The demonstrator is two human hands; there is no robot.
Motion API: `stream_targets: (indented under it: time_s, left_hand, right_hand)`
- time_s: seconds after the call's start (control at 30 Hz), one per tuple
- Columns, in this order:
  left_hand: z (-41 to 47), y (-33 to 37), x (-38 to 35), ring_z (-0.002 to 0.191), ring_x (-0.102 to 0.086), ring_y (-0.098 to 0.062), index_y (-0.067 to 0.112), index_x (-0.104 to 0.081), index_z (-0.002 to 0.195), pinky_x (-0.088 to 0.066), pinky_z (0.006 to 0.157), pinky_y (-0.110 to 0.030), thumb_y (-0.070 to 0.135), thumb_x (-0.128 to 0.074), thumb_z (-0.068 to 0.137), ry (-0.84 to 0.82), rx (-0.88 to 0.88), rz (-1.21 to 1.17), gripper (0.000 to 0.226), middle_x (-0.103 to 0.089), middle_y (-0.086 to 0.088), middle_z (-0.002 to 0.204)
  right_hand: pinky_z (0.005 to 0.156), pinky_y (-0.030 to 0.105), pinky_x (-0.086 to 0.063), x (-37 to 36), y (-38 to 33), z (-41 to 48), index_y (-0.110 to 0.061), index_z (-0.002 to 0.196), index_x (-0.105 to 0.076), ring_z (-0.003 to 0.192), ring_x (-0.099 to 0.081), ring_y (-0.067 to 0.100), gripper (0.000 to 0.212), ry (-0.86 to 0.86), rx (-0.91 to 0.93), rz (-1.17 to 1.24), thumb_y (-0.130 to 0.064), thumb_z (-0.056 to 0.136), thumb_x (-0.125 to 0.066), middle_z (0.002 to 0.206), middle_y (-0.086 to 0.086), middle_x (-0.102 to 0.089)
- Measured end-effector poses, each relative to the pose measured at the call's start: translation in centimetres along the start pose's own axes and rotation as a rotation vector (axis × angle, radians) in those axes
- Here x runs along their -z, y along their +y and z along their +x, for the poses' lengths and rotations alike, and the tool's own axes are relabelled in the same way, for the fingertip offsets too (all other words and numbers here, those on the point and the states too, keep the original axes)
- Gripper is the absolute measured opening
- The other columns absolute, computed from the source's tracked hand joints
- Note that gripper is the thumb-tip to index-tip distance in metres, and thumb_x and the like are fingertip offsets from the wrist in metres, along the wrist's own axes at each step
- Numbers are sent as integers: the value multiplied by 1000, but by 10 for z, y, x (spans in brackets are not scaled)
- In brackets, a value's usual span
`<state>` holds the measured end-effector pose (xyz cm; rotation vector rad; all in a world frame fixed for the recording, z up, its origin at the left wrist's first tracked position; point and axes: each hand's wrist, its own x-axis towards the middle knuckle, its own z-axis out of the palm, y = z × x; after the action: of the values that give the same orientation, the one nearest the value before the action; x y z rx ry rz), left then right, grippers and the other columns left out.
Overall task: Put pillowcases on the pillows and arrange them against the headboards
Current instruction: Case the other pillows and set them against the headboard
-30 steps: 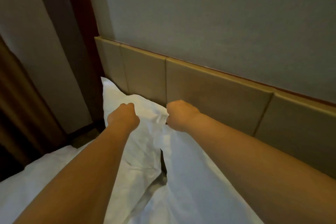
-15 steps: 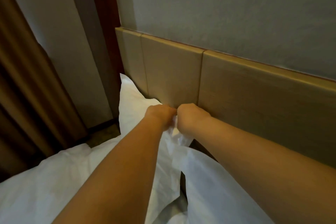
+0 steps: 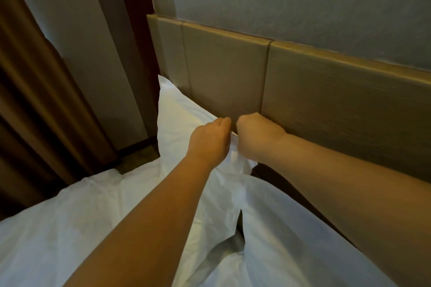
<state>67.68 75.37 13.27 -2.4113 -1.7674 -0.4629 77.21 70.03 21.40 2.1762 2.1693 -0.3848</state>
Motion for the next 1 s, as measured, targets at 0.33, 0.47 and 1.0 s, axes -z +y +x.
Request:
stream_targets:
  time_s: [0.33, 0.47, 1.0]
  left_hand:
    - [-23, -25, 15, 97, -60, -18, 31, -39, 134, -55, 85, -28, 20, -61, 93, -151, 112, -430, 48, -57, 2, 120]
    - [-47, -40, 18, 104, -54, -18, 32, -46, 121, -51, 89, -27, 14, -63, 90, -284, 44, -417, 40, -51, 3, 126]
    - [-16, 4, 29, 96, -56, -21, 18, -55, 123, -47, 86, -30, 33, -56, 95, -52, 181, -126, 32, -53, -2, 123]
  right_hand:
    - [60, 30, -42, -8, 20, -48, -18, 83, -52, 70, -53, 17, 24, -43, 17, -47, -36, 97, -44, 73, -1, -49]
    - [73, 32, -47, -31, 20, -64, -19, 106, -56, 80, -52, 17, 38, -207, 27, -114, -52, 94, -43, 81, -3, -49]
    - [76, 35, -44, -16, 23, -51, -11, 112, -63, 105, -60, 30, 23, 135, -35, -2, -14, 98, -44, 116, 10, -63]
